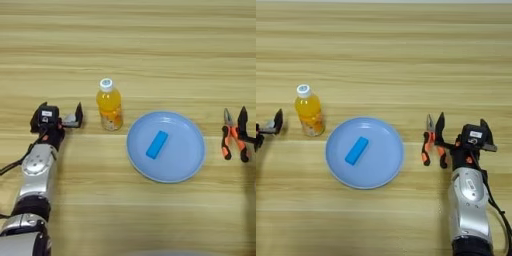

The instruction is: Move the objects on the table

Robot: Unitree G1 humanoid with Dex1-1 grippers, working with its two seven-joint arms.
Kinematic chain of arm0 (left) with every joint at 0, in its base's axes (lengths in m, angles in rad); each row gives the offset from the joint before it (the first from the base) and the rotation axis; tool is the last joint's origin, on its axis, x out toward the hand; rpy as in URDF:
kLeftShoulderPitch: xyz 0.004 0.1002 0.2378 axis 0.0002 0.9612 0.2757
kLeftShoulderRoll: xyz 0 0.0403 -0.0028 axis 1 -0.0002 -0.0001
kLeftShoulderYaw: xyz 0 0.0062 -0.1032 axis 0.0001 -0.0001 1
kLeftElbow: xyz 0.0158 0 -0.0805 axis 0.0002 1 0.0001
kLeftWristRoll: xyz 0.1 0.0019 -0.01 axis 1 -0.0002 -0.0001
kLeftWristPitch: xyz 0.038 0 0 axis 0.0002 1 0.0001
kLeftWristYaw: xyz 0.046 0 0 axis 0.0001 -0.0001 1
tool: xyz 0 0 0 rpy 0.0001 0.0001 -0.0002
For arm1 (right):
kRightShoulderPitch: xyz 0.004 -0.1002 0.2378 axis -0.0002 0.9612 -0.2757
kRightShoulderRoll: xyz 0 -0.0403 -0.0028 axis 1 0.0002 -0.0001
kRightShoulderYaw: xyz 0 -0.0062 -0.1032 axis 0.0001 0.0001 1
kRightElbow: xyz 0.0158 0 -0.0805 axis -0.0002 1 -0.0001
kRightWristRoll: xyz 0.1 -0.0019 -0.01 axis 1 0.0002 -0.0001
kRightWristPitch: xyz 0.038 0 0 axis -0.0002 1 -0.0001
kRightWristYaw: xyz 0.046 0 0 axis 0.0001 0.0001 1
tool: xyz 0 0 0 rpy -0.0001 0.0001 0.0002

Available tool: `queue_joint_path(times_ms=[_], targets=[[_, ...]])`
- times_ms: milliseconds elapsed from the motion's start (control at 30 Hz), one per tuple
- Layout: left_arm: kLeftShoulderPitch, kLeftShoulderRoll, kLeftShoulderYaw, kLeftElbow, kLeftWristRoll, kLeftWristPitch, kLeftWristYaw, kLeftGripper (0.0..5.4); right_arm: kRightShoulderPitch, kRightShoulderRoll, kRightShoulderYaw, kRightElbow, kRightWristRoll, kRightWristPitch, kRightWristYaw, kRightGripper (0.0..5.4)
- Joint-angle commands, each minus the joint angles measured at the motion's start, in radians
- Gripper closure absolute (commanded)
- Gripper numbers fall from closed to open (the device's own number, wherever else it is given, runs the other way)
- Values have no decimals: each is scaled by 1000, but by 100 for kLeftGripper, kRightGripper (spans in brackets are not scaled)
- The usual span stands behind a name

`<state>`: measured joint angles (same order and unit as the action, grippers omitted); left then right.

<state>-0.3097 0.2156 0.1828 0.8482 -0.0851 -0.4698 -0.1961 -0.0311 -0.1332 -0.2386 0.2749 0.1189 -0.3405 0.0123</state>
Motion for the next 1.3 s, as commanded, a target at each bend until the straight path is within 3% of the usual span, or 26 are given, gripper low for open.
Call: queue_joint_path(times_ms=[33, 800, 1300], targets=[[-35, 7, -15, 60, 23, -16, 8, 1, -1, -3, 0, -2, 0, 3, 6, 0], [-107, 19, -19, 269, 33, -25, 28, 1, -9, -5, -1, 7, 1, 1, 6, 0], [-129, 24, -15, 335, 40, -5, 55, 1, -10, -6, -2, 5, 2, 1, 6, 0]])
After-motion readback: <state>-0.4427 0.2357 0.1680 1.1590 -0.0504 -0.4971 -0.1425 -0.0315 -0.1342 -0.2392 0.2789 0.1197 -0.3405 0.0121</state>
